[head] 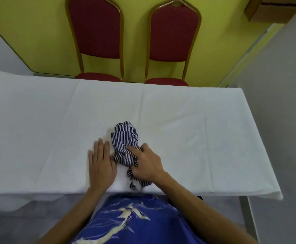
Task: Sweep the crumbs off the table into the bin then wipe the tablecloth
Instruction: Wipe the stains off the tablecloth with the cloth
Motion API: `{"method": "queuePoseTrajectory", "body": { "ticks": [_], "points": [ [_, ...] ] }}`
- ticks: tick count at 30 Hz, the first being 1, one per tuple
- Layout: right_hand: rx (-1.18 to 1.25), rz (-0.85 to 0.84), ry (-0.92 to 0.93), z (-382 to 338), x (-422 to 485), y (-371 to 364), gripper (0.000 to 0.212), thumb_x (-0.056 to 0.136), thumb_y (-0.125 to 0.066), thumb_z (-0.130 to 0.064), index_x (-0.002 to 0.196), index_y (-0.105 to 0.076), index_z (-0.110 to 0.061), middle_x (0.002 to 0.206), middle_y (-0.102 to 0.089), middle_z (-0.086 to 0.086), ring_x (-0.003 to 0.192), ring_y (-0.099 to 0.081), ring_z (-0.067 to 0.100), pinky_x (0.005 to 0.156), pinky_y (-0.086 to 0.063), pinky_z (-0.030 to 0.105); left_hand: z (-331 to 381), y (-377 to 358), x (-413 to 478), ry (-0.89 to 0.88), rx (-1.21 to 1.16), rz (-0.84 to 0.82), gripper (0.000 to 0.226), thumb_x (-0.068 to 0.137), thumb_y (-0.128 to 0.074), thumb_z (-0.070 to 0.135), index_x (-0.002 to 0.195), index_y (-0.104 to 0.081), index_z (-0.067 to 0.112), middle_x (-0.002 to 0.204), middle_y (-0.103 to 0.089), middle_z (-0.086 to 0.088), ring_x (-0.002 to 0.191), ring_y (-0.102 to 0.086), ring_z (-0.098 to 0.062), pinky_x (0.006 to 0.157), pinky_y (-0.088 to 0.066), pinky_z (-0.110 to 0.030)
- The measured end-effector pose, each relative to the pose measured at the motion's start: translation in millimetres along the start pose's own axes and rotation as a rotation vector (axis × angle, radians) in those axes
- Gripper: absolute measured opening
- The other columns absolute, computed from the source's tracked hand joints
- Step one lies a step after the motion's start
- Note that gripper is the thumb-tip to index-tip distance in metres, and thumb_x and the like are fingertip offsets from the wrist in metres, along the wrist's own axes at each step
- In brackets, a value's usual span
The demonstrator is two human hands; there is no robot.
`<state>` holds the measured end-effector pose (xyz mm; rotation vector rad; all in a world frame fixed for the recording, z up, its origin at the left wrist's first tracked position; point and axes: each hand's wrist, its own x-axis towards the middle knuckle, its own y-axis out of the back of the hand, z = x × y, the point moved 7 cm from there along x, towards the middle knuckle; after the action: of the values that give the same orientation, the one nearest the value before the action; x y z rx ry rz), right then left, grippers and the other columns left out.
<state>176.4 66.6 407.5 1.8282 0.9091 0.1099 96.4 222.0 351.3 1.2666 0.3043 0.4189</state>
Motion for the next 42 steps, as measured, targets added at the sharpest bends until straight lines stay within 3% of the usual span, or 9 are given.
{"method": "queuePoseTrajectory", "body": {
  "ticks": [8, 12, 15, 21, 28, 32, 35, 38, 42],
  "points": [
    [0.071, 0.308, -0.613, 203.4, -22.4, 109.8, 0.065, 0.083, -0.06, -0.035, 0.145, -0.041, -0.047, 0.123, -0.048, 0.012, 0.102, -0.062, 0.038, 0.085, -0.053, 0.044, 11.5, 0.9, 5.2, 0.041, -0.063, 0.003, 0.06, 0.101, -0.024, 0.035, 0.15, -0.037, 0.003, 0.162, -0.024, -0.013, 0.152, -0.018, -0.027, 0.123, -0.015, -0.051],
    [0.3, 0.482, -0.822, 196.9, -8.5, 107.9, 0.068, 0.081, -0.058, -0.029, 0.147, -0.04, -0.033, 0.133, -0.043, 0.018, 0.107, -0.06, 0.042, 0.095, -0.051, 0.048, 6.2, 5.7, 16.0, 0.092, -0.151, -0.006, 0.06, 0.096, -0.03, 0.029, 0.151, -0.035, 0.004, 0.164, -0.019, -0.013, 0.153, -0.011, -0.027, 0.123, -0.005, -0.05],
    [0.372, 0.482, -0.717, 116.9, 18.4, 70.7, 0.07, 0.083, -0.059, -0.029, 0.149, -0.035, -0.028, 0.136, -0.039, 0.018, 0.111, -0.057, 0.042, 0.095, -0.049, 0.046, 11.7, 8.1, 31.3, 0.088, -0.198, 0.007, 0.059, 0.093, -0.033, 0.023, 0.149, -0.036, 0.004, 0.163, -0.018, -0.017, 0.153, -0.01, -0.031, 0.122, -0.001, -0.051],
    [0.1, 0.0, -0.073, -47.9, 56.0, -7.8, 0.078, 0.077, -0.064, -0.034, 0.149, -0.034, -0.036, 0.126, -0.041, 0.009, 0.111, -0.056, 0.035, 0.086, -0.054, 0.043, -30.0, 11.7, 66.6, 0.148, -0.166, 0.021, 0.059, 0.094, -0.042, 0.023, 0.149, -0.035, 0.003, 0.163, -0.021, -0.019, 0.153, -0.012, -0.032, 0.121, -0.005, -0.059],
    [0.004, 0.174, -0.303, 80.0, 74.4, 71.2, 0.067, 0.079, -0.06, -0.035, 0.141, -0.042, -0.051, 0.117, -0.046, 0.004, 0.1, -0.063, 0.033, 0.084, -0.056, 0.043, -22.6, 12.6, 60.9, 0.084, -0.025, 0.082, 0.057, 0.102, -0.023, 0.031, 0.152, -0.034, 0.005, 0.163, -0.023, -0.014, 0.153, -0.015, -0.027, 0.122, -0.01, -0.054],
    [0.111, 0.325, -0.622, 165.4, 99.6, 133.9, 0.066, 0.083, -0.061, -0.031, 0.145, -0.043, -0.042, 0.128, -0.045, 0.016, 0.108, -0.06, 0.04, 0.092, -0.052, 0.049, -24.8, 13.9, 60.5, 0.115, -0.015, 0.059, 0.058, 0.102, -0.02, 0.032, 0.154, -0.03, 0.006, 0.164, -0.018, -0.011, 0.154, -0.011, -0.024, 0.123, -0.008, -0.053],
    [0.239, 0.422, -0.797, 156.0, 135.3, 141.0, 0.055, 0.082, -0.06, -0.031, 0.135, -0.049, -0.025, 0.13, -0.042, 0.019, 0.109, -0.059, 0.044, 0.094, -0.05, 0.048, -30.3, 17.2, 61.8, 0.134, -0.014, 0.085, 0.057, 0.102, -0.023, 0.031, 0.153, -0.032, 0.006, 0.164, -0.02, -0.011, 0.154, -0.012, -0.024, 0.123, -0.009, -0.053],
    [0.281, 0.428, -0.697, 84.2, 172.4, 115.7, 0.051, 0.085, -0.061, -0.038, 0.13, -0.047, -0.017, 0.135, -0.04, 0.021, 0.111, -0.058, 0.044, 0.091, -0.05, 0.047, -27.7, 18.7, 64.8, 0.118, -0.017, 0.121, 0.056, 0.101, -0.029, 0.028, 0.151, -0.037, 0.005, 0.163, -0.023, -0.013, 0.153, -0.017, -0.026, 0.122, -0.011, -0.053],
    [0.152, 0.173, -0.246, -47.9, 198.4, 47.4, 0.063, 0.082, -0.064, -0.039, 0.14, -0.042, -0.027, 0.138, -0.037, 0.016, 0.114, -0.055, 0.04, 0.091, -0.051, 0.047, -24.3, 17.8, 66.6, 0.091, 0.005, 0.119, 0.055, 0.099, -0.032, 0.025, 0.149, -0.039, 0.003, 0.161, -0.026, -0.016, 0.151, -0.021, -0.03, 0.121, -0.014, -0.055]
  ]
}}
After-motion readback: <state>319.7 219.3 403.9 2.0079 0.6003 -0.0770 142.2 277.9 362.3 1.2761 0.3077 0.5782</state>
